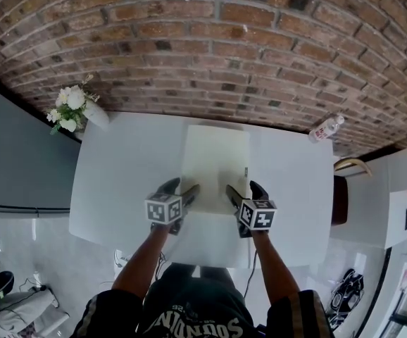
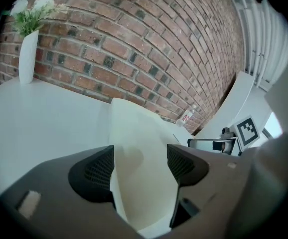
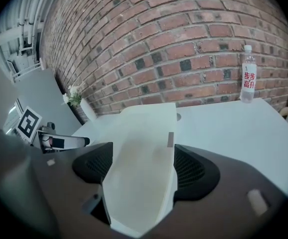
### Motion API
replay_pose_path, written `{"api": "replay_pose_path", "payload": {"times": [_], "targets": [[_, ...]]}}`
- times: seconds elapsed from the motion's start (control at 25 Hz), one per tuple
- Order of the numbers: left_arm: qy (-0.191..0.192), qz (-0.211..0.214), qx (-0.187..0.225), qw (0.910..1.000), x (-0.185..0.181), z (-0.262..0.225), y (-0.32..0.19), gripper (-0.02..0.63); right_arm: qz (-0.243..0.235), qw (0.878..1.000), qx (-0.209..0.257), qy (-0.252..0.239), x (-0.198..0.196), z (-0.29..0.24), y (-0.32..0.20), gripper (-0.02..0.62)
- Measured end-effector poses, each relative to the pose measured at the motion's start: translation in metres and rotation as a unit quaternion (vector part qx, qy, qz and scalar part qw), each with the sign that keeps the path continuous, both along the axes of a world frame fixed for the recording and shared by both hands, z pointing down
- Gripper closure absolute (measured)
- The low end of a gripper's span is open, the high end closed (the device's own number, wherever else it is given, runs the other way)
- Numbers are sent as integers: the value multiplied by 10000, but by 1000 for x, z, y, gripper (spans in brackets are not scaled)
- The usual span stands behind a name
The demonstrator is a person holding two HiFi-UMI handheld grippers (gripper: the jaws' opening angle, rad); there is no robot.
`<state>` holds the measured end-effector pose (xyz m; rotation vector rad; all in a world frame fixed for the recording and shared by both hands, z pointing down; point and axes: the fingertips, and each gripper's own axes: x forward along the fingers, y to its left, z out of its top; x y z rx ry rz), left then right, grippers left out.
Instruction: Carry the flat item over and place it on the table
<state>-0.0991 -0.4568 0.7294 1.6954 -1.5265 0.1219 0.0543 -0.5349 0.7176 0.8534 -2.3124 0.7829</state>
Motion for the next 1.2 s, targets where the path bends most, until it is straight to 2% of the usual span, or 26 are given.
{"api": "replay_pose_path", "payload": {"times": [0.08, 0.28, 0.36, 0.4, 0.52, 0.84, 1.08, 1.2], "targets": [[-2, 60, 53, 10000, 4, -5, 3, 280, 6, 10000, 93, 34, 2, -5, 2, 228], [-228, 183, 157, 9994, 11, -17, 10, 450, 24, 9994, 334, 20, 8, -17, 9, 345], [-374, 163, 189, 9990, 11, -20, 12, 580, 0, 9989, 469, 47, 9, -21, 14, 446], [-424, 166, 196, 9988, 12, -22, 13, 595, -10, 9986, 521, 81, 10, -23, 16, 480], [-522, 244, 193, 9982, 18, -25, 17, 595, -119, 9971, 713, 225, 12, -27, 25, 594], [-830, 301, 353, 9955, 24, -47, 31, 597, -351, 9937, 1067, 65, 3, -56, 41, 595], [-1338, 538, 905, 9854, 27, -95, 28, 596, -152, 9902, 1345, -340, -4, -102, 42, 595], [-1545, 550, 1231, 9787, 25, -127, 26, 596, -156, 9847, 1664, -495, -12, -133, 46, 595]]}}
